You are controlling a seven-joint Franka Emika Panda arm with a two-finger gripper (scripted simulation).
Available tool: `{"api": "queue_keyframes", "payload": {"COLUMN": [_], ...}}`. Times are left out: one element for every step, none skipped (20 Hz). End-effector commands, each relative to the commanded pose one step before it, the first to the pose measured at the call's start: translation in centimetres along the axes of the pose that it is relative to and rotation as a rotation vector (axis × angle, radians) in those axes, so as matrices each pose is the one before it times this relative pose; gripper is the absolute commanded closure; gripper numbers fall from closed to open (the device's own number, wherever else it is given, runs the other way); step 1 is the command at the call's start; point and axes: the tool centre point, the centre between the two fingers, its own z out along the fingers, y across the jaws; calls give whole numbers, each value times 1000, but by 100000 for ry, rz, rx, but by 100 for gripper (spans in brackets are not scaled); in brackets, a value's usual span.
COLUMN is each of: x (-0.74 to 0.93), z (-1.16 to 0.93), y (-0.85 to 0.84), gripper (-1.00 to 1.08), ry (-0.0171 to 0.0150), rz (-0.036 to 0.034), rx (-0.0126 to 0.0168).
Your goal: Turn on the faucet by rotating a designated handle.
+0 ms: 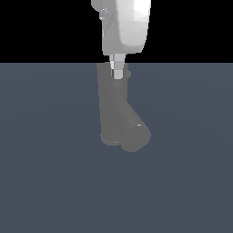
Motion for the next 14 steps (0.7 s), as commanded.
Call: {"api": "queue_keyframes", "payload": {"x": [2805, 524, 524, 512, 506, 493, 493, 486, 470, 0, -2649, 245, 247, 241], "z": [-31, -1, 0, -1, -1, -2, -1, 0, -1, 0, 33, -1, -1, -1], "y": [221, -8, -8, -9, -9, -11, -10, -11, -14, 0, -405, -189, -186, -186], "gripper": [108, 108, 108, 108, 108, 108, 108, 108, 108, 108, 108, 108, 108, 108], "ry": [-20, -8, -10, -9, -10, -8, -11, -12, -12, 0, -86, 6, 7, 6], "rz": [3145, 83, 96, 83, 83, 68, 83, 82, 67, 0, -4715, 119, 129, 119], "rx": [286, -14, -16, -14, -14, -12, -14, -14, -12, 0, -147, 5, 6, 5]}}
